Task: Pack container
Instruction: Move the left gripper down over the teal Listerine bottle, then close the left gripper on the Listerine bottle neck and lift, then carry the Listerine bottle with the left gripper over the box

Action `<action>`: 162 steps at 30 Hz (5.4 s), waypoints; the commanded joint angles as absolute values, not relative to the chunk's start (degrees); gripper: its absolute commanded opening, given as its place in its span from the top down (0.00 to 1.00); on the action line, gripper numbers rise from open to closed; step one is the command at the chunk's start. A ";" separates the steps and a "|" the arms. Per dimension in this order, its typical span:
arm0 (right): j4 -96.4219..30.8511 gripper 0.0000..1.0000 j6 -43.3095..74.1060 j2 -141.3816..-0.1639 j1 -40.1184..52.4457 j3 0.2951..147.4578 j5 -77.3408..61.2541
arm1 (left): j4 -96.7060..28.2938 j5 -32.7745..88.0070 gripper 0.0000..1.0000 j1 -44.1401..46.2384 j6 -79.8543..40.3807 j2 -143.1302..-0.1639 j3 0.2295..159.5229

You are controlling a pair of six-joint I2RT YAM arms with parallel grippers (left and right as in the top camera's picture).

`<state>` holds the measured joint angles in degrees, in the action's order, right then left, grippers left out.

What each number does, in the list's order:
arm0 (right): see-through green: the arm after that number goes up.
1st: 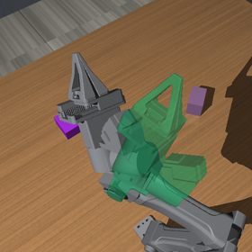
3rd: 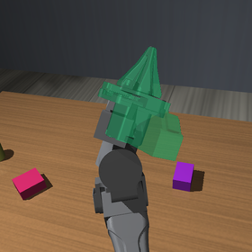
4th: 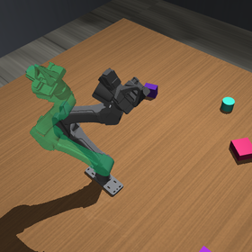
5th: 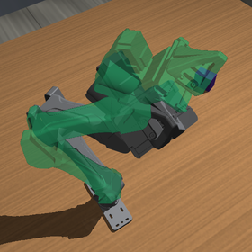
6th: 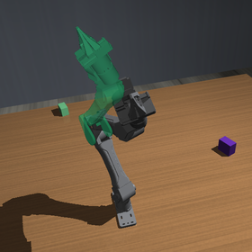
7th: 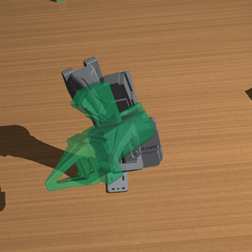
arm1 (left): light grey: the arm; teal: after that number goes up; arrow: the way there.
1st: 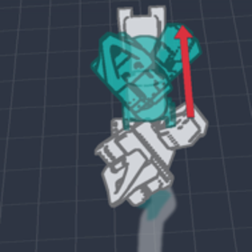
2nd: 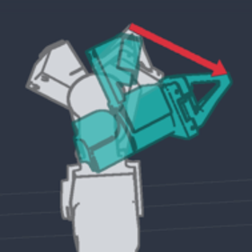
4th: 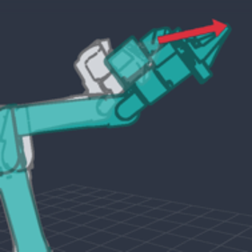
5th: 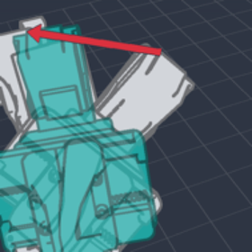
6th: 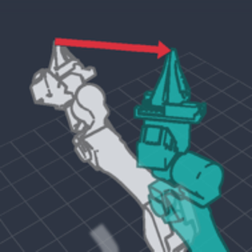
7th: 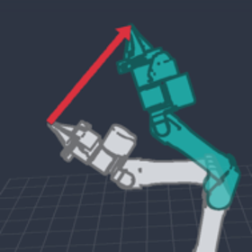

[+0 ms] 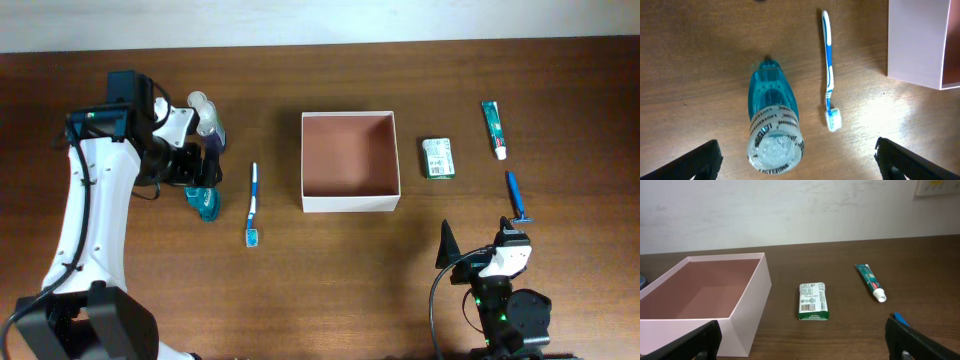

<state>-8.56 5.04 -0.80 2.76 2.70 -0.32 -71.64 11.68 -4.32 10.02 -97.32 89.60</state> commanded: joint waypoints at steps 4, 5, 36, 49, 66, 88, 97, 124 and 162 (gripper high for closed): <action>-8.51 0.01 4.73 -0.21 2.50 2.20 -0.84 | -72.03 9.72 0.01 -4.62 3.36 -98.78 90.45; -8.51 0.01 4.71 -0.21 2.50 2.20 -0.84 | -72.01 8.56 0.01 -4.54 3.18 -99.18 90.43; -8.51 0.01 4.73 -0.21 2.50 2.20 -0.84 | -69.38 7.62 0.01 -3.90 2.15 -104.68 90.41; -8.51 0.01 4.73 -0.21 2.50 2.20 -0.84 | -70.15 1.26 0.01 -0.21 -1.54 -104.75 90.41; -8.51 0.01 4.71 -0.19 2.50 2.20 -0.86 | -70.08 0.47 0.04 0.34 -3.68 -106.02 89.97; -8.51 0.01 4.73 -0.19 2.50 2.20 -0.84 | -69.84 0.62 0.42 0.32 -3.66 -106.19 89.93; -8.51 0.01 4.71 -0.19 2.50 2.20 -0.84 | -69.71 0.64 0.74 0.34 -3.68 -106.19 89.93; -8.54 0.01 4.71 -0.19 2.50 2.20 -0.86 | -82.81 9.02 0.99 3.53 -3.66 -106.15 118.30; -8.51 0.01 4.71 -0.21 2.50 2.20 -0.84 | -67.75 3.01 0.99 29.78 -16.36 -122.69 126.85</action>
